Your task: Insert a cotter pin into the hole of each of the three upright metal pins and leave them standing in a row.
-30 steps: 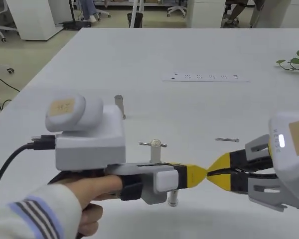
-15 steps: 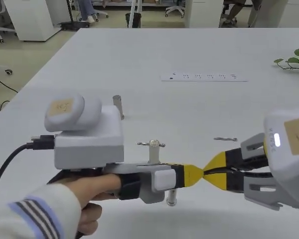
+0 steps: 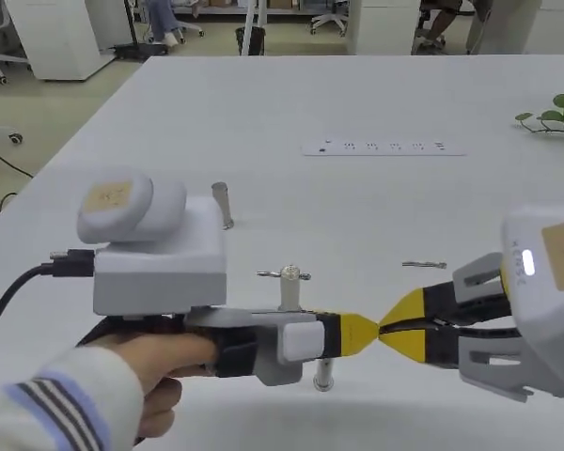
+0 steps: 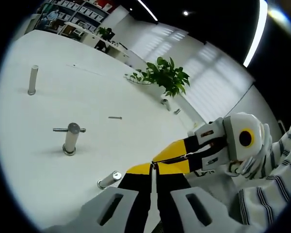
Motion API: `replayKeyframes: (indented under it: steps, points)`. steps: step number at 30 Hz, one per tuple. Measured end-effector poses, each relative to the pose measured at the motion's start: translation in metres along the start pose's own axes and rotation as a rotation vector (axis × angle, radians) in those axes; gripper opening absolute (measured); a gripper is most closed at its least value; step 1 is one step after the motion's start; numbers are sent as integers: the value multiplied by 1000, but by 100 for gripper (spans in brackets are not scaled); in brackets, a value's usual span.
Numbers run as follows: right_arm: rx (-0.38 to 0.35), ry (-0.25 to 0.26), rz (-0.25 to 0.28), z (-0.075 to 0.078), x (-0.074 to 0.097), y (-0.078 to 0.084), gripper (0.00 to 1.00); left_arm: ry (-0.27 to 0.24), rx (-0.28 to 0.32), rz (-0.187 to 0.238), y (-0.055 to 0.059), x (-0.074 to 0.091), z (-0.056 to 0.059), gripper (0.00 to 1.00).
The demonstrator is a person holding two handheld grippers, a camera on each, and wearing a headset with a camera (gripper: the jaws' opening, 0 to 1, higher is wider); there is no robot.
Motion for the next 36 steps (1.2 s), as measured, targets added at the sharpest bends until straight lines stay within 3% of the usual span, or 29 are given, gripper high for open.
replayKeyframes:
  steps: [5,8,13,16,19,22,24,27,30,32,35,36]
  points:
    - [-8,23,26,2,0,-1,5,-1,13,31,-3,4,0,0]
    - [-32,36,32,5,0,1,14,-3,19,46,-4,7,1,0]
    - [-122,8,52,9,3,5,15,-8,-27,46,-3,11,0,0]
    - [-197,-36,57,8,4,10,15,9,-140,43,-3,13,4,0]
    - [-273,-83,81,7,5,11,15,14,-212,37,-2,15,7,0]
    - [-354,-177,105,4,5,13,15,41,-315,12,1,16,10,0]
    - [-394,-209,108,3,4,14,15,55,-397,-8,2,16,11,0]
    - [-408,-242,119,1,3,15,14,76,-499,-26,3,18,14,0]
    - [-429,-271,121,-2,2,16,14,136,-599,-32,5,18,18,0]
    - [-417,-288,117,-5,1,15,13,157,-608,-49,7,18,20,0]
    - [-406,-308,117,-8,-1,14,13,175,-713,-70,9,17,20,0]
    - [-405,-314,114,-9,-2,15,13,180,-717,-67,9,17,21,0]
Point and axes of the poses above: the centre of the closed fingertips' face, and the gripper's own axes: x roughly backward along the fingers, z roughly to its right, y roughly out of its underside, the point moved 10 cm from there along x, roughly backward along the fingers, and after that the axes turned 8 degrees about -x, right-handed, at the moved point
